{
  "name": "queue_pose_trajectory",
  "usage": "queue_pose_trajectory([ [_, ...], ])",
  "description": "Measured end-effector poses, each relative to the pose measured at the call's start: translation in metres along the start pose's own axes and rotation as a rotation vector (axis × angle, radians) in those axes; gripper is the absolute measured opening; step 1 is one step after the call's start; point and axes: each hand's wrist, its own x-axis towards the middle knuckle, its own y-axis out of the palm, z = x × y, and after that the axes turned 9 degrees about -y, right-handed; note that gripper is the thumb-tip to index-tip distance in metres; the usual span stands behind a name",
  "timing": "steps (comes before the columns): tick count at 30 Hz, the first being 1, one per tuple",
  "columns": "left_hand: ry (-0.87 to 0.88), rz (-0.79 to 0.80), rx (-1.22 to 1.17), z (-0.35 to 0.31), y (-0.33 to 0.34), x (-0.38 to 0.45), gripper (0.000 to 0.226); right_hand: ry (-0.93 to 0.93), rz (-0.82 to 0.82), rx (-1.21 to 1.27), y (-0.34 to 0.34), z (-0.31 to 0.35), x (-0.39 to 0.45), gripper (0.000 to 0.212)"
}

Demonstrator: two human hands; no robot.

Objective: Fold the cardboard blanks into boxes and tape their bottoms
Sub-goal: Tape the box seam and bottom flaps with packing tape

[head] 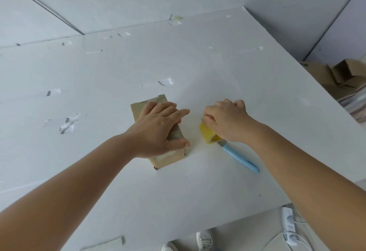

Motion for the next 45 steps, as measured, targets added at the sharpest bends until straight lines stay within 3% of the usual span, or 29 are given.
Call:
queue_pose_trajectory([
  [5,-0.015,0.069,-0.011,-0.005,-0.013,0.005,0.097,-0.027,-0.032,-0.028,-0.016,-0.003,-0.001,0.030],
  [9,-0.054,0.094,0.042,-0.029,-0.035,0.032,0.060,-0.062,-0.068,-0.064,-0.022,-0.003,-0.004,0.033],
  [14,-0.161,0.400,-0.154,-0.050,-0.043,0.065,0.045,-0.075,-0.148,-0.024,-0.024,0.000,-0.010,0.022],
  [18,-0.209,0.460,-0.290,-0.047,-0.040,0.071,0.016,-0.098,-0.217,-0.008,-0.024,-0.001,-0.015,0.020],
  [21,-0.189,0.527,-0.345,-0.047,-0.043,0.068,0.010,-0.134,-0.292,-0.002,-0.025,-0.001,-0.018,0.020],
  [24,-0.229,0.459,-0.433,-0.045,-0.045,0.065,0.011,-0.159,-0.352,0.004,-0.030,0.000,-0.019,0.019],
  [27,-0.245,0.405,-0.522,-0.042,-0.044,0.062,0.009,-0.144,-0.510,0.054,-0.026,-0.002,-0.022,0.037],
  [31,-0.264,0.336,-0.607,-0.039,-0.036,0.060,0.012,0.030,-0.803,0.194,0.006,-0.001,-0.038,0.054],
  [33,-0.277,0.305,-0.617,-0.040,-0.033,0.059,0.014,0.113,-0.851,0.254,0.030,0.000,-0.048,0.056],
  [39,-0.300,0.274,-0.594,-0.044,-0.029,0.057,0.015,0.261,-0.769,0.404,0.075,0.009,-0.063,0.061],
  [45,-0.290,0.256,-0.648,-0.043,-0.028,0.054,0.013,0.377,-0.311,0.230,0.101,0.006,-0.068,0.038],
])
